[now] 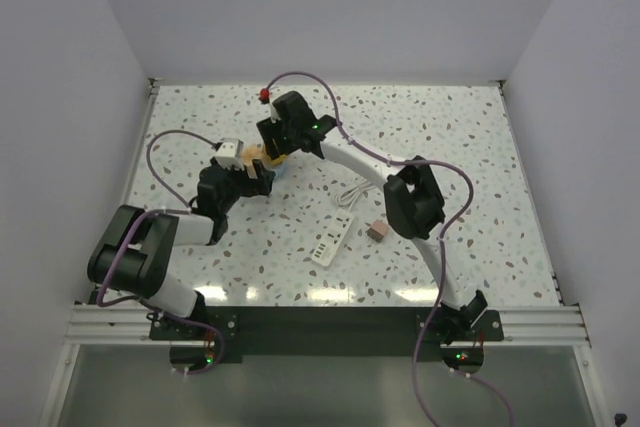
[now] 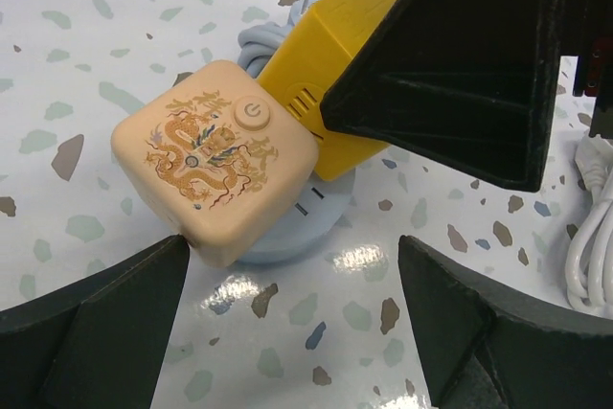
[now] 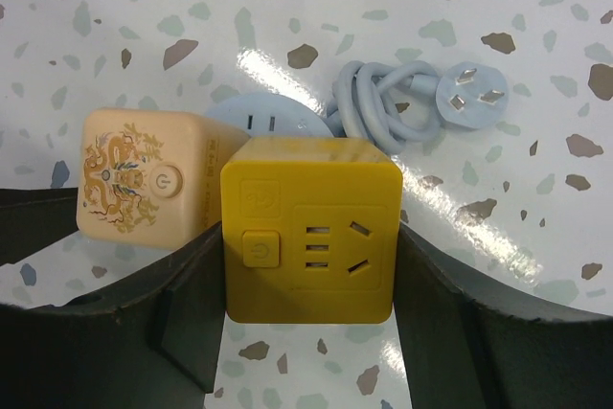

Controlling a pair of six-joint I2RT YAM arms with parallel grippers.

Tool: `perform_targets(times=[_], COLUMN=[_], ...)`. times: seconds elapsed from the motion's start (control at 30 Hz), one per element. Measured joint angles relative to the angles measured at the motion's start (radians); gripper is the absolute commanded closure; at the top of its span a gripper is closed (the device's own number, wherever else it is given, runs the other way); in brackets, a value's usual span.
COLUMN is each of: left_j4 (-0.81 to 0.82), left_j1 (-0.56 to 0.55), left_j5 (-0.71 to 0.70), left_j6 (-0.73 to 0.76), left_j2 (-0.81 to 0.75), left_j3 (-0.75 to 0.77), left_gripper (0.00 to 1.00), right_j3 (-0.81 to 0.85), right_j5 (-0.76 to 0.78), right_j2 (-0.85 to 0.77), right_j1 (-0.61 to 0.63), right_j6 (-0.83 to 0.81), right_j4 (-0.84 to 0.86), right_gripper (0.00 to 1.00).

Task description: Insert the plug

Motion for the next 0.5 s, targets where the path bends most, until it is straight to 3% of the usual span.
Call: perform_targets(times=[0.3, 0.5], left_j4=[-0.019, 0.002], left_j1=[0.0, 0.0], left_j5=[-0.096, -0.214], left_j6=[0.008, 0.002], left_j2=[-0.014, -0.136], left_j3=[0.018, -0.019], left_gripper=[0.05, 0.03], right_j3=[0.104, 0.104], right_j5=[0.003, 0.003], right_j2=[0.056, 0.057], right_j1=[0.0, 0.0], right_j6=[-0.01, -0.014], right_j4=[-0.058, -0.06], right_gripper=[1.0, 1.0])
